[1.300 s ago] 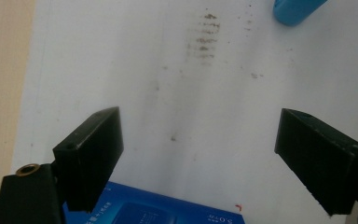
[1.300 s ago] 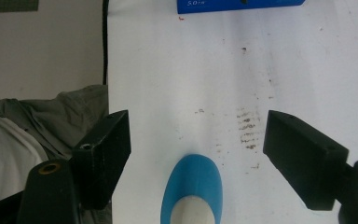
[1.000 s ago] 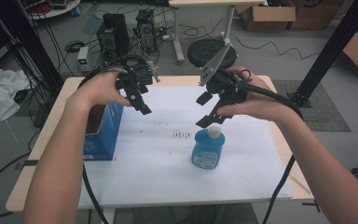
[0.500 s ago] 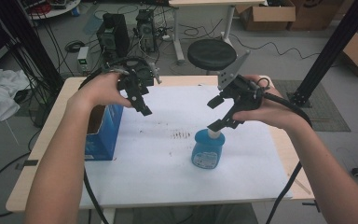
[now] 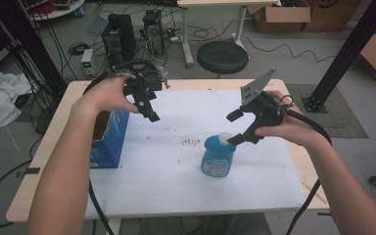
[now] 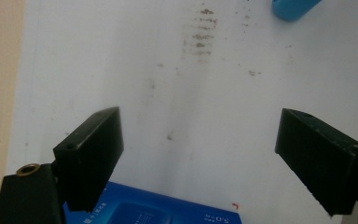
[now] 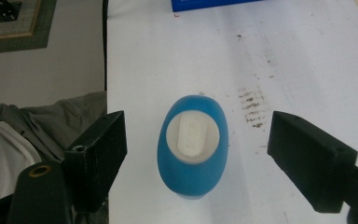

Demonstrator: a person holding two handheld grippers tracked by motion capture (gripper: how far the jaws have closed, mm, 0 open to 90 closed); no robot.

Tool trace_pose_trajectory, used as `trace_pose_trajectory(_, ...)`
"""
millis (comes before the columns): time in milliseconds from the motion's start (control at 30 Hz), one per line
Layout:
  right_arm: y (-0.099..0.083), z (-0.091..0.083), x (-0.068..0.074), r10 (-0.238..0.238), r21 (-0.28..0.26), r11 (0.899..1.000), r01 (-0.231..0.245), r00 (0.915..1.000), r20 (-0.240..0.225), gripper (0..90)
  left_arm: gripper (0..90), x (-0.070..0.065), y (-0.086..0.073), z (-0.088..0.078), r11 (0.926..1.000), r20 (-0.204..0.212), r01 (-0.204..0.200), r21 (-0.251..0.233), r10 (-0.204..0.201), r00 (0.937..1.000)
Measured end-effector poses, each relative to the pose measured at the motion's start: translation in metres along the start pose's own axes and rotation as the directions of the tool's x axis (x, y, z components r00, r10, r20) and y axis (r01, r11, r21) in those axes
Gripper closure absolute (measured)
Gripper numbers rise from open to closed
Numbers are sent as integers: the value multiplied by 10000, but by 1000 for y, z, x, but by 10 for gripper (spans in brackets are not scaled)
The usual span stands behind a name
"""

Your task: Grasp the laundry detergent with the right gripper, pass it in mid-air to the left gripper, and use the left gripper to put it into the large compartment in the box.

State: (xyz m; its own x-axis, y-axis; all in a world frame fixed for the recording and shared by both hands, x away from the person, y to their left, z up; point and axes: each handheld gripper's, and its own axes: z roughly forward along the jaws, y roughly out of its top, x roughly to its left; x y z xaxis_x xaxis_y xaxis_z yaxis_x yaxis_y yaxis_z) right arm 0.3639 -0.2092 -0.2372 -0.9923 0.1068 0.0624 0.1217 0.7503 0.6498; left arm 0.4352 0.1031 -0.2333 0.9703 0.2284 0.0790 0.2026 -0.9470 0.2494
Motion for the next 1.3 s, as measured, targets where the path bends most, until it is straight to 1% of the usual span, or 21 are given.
trace_pose_trajectory(33, -6, 1, 0, 45, -104, 9999, -45, 10000, 3, 198, 158, 0, 0, 0, 10000, 6, -10, -4, 10, 10000)
trace_pose_trajectory(133, -11, 3, 0, 79, -176, 9998, -79, 10000, -21, 198, 157, 0, 1, 0, 10000, -31, -19, -24, 19, 10000)
trace_pose_trajectory(167, -18, 5, 0, 108, -243, 9996, -108, 9999, -7, 198, 158, -1, 1, 0, 10000, -34, -23, -44, 22, 10000)
trace_pose_trajectory(200, -18, 5, 0, 108, -243, 9996, -108, 9999, -7, 198, 158, 0, 1, -1, 10000, -54, -85, -17, 85, 9999)
trace_pose_trajectory(267, -29, 9, 0, 204, -325, 9993, -205, 9998, -40, 196, 158, -1, 1, 0, 10000, -28, -32, -62, 32, 10000)
trace_pose_trajectory(300, -29, 9, 0, 204, -325, 9993, -205, 9998, -40, 196, 158, -1, 1, 0, 10000, -28, -32, -62, 32, 10000)
trace_pose_trajectory(333, -37, 12, -1, 341, -338, 9988, -343, 9994, -54, 196, 158, -1, 1, 0, 10000, -19, -36, -47, 36, 10000)
trace_pose_trajectory(400, -42, 14, -1, 395, -355, 9986, -397, 9992, -49, 196, 158, -1, 2, 0, 10000, -49, -50, -63, 50, 10000)
trace_pose_trajectory(500, -53, 18, -2, 496, -579, 9971, -502, 9987, -119, 196, 158, -1, 1, -1, 10000, -62, -21, -47, 21, 10000)
trace_pose_trajectory(533, -53, 18, -2, 496, -579, 9971, -502, 9987, -119, 196, 158, -1, 1, -1, 10000, -62, -21, -47, 21, 10000)
trace_pose_trajectory(600, -61, 24, -1, 552, -721, 9958, -563, 9983, -169, 196, 158, -2, 1, -1, 10000, -67, -25, -48, 24, 10000)
trace_pose_trajectory(633, -61, 24, -1, 552, -721, 9958, -563, 9983, -169, 196, 158, -2, 1, -1, 10000, -67, -25, -48, 24, 10000)
trace_pose_trajectory(800, -72, 33, -1, 673, -772, 9946, -687, 9975, -197, 197, 158, -2, 2, -2, 10000, -80, -27, -51, 27, 10000)
trace_pose_trajectory(867, -78, 39, -1, 745, -905, 9930, -761, 9970, -218, 198, 159, -3, 3, -3, 9999, -86, -55, -140, 54, 9999)
trace_pose_trajectory(1067, -86, 51, 0, 786, -981, 9920, -795, 9968, -130, 200, 159, -3, 4, -3, 9999, -88, -65, -127, 64, 9999)
trace_pose_trajectory(1300, -93, 61, 1, 854, -1239, 9885, -861, 9963, -105, 209, 159, -3, 3, -3, 9999, -97, -56, -123, 55, 9999)
